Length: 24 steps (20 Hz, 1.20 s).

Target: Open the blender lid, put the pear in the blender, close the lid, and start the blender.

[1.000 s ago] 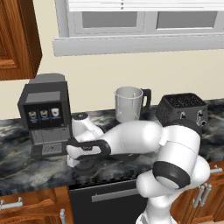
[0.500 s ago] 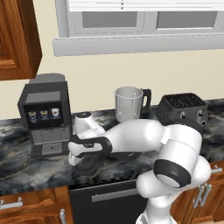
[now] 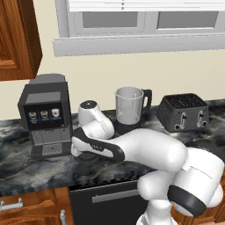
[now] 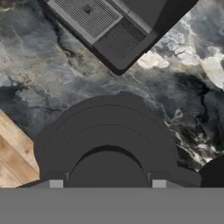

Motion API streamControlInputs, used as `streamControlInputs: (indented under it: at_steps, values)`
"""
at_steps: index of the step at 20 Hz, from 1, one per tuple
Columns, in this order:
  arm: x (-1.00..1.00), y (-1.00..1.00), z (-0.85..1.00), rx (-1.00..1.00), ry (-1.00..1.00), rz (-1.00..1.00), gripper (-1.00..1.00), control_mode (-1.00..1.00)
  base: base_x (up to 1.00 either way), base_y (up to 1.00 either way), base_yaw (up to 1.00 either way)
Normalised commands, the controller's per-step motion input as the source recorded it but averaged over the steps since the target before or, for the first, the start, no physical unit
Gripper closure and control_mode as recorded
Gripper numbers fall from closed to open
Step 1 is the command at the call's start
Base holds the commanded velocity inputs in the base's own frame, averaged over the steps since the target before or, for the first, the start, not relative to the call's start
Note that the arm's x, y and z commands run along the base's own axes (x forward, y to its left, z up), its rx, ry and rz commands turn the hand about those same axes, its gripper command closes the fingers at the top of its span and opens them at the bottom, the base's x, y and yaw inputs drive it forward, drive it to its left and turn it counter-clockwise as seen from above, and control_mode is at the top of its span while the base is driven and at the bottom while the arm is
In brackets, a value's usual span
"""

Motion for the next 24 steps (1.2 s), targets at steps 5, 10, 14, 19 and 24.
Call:
streamControlInputs:
  at_steps: [5,10,14,19,24]
  values:
    - [-0.06,-0.35,1.0,0.0,-0.18,-0.05,1.0,-1.0,0.0,0.0,0.0]
    - [-0.08,-0.27,1.0,0.0,-0.17,-0.04,1.0,-1.0,0.0,0.0,0.0]
    - [-0.1,-0.18,1.0,0.0,-0.14,-0.06,1.0,-1.0,0.0,0.0,0.0]
    - [-0.13,-0.23,1.0,0.0,-0.13,-0.09,1.0,-1.0,0.0,0.0,0.0]
    - [-0.14,-0.26,1.0,0.0,-0.12,-0.1,1.0,-1.0,0.0,0.0,0.0]
